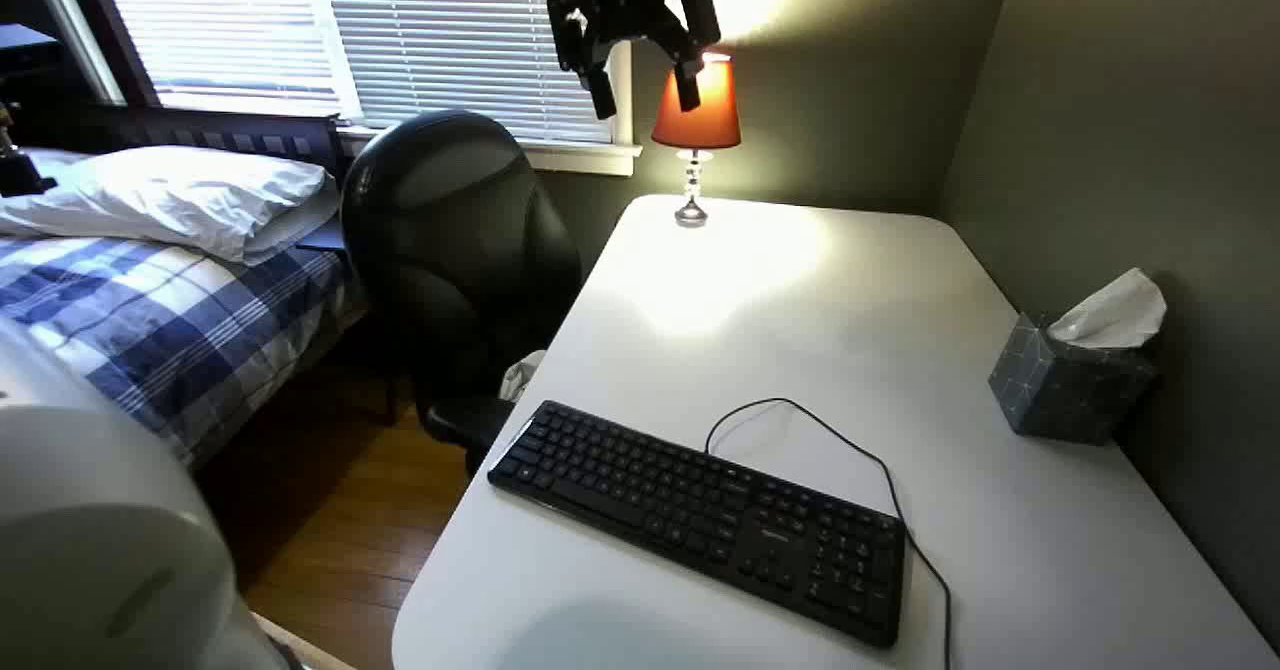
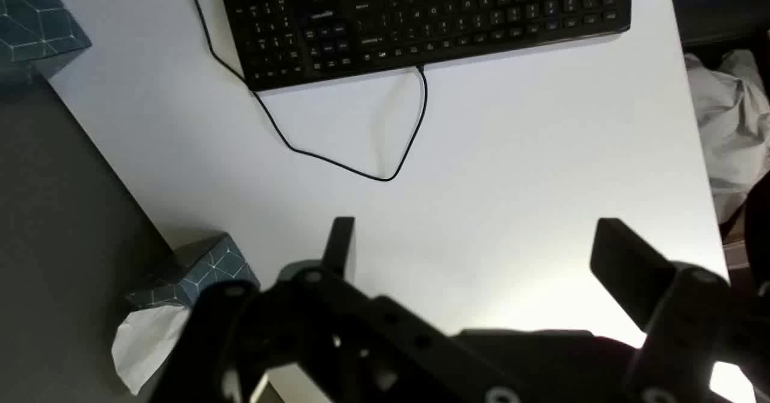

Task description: Press a key on the keyboard.

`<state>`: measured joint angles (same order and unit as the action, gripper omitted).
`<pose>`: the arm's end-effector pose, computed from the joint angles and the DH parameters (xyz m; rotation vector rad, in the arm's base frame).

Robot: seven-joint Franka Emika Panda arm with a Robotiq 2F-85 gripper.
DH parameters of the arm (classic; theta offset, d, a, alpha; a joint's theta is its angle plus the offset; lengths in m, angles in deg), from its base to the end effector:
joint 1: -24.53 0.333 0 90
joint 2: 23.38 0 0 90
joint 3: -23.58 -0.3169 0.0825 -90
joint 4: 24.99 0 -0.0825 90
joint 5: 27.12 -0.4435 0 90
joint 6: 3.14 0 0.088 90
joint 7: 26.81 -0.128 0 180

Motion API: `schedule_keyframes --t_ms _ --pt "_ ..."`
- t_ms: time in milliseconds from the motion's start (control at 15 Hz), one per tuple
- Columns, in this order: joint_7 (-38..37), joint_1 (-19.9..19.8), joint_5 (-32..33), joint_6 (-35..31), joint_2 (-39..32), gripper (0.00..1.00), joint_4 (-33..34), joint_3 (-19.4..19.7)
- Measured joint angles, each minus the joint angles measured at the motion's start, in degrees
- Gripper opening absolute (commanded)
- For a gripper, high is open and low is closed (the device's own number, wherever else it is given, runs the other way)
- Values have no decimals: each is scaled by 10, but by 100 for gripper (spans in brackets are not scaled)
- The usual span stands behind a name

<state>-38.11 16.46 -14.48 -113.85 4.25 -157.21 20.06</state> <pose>0.4749 -0.0557 0.5044 2.8874 -0.3112 0.1719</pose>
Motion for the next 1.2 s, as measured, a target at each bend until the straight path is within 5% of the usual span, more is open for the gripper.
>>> schedule_keyframes --t_ms 1200 --pt "4 7 -3 -6 -29 100 -22 15"
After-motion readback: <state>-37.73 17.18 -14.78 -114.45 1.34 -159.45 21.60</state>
